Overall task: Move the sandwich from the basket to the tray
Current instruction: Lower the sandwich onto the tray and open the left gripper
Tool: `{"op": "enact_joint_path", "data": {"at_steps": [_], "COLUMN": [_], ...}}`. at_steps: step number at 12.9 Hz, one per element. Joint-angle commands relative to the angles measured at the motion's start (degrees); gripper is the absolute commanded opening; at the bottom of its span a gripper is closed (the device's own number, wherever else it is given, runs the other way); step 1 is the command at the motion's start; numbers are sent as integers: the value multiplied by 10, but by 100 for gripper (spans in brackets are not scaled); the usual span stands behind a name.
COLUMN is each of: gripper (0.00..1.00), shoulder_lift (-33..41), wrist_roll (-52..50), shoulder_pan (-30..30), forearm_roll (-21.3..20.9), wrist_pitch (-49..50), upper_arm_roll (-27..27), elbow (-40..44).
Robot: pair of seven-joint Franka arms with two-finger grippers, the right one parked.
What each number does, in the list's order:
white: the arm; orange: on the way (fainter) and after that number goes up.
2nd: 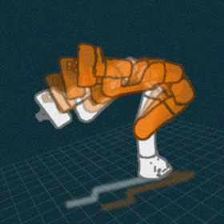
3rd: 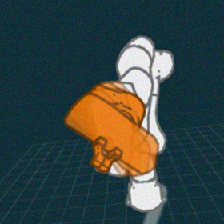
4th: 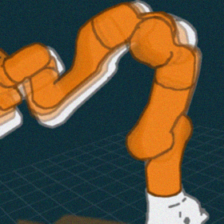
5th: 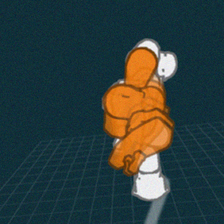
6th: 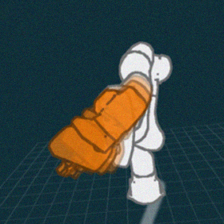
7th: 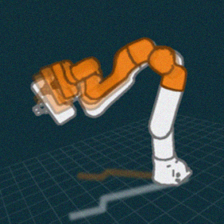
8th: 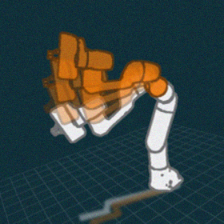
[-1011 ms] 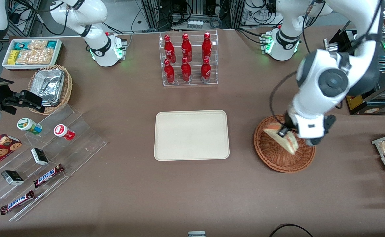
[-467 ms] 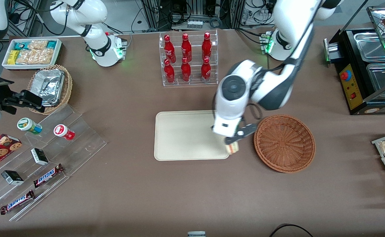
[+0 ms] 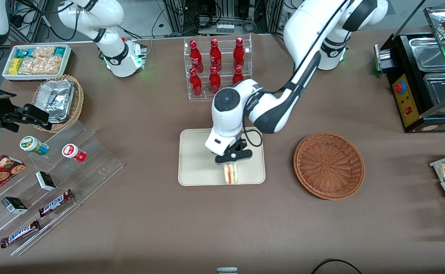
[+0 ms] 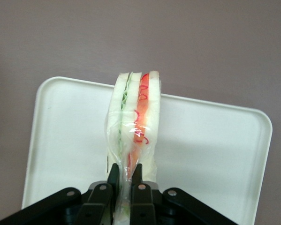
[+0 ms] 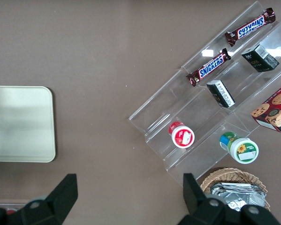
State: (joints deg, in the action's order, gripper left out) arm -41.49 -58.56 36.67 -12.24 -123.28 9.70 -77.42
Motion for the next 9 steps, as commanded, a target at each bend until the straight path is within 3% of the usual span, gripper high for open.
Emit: {"op": "enact_joint_path", "data": {"at_steps": [1, 8, 9], "gripper": [0, 0, 29], "shoulder_lift": [-18, -17, -17], "wrist_roll": [34, 35, 33], "shoulder_pan": [16, 24, 24], "forearm_roll": [-9, -9, -9], "wrist_pitch": [1, 22, 22], "upper_arm_roll": [-7, -8, -8], "elbow": [21, 18, 18]}}
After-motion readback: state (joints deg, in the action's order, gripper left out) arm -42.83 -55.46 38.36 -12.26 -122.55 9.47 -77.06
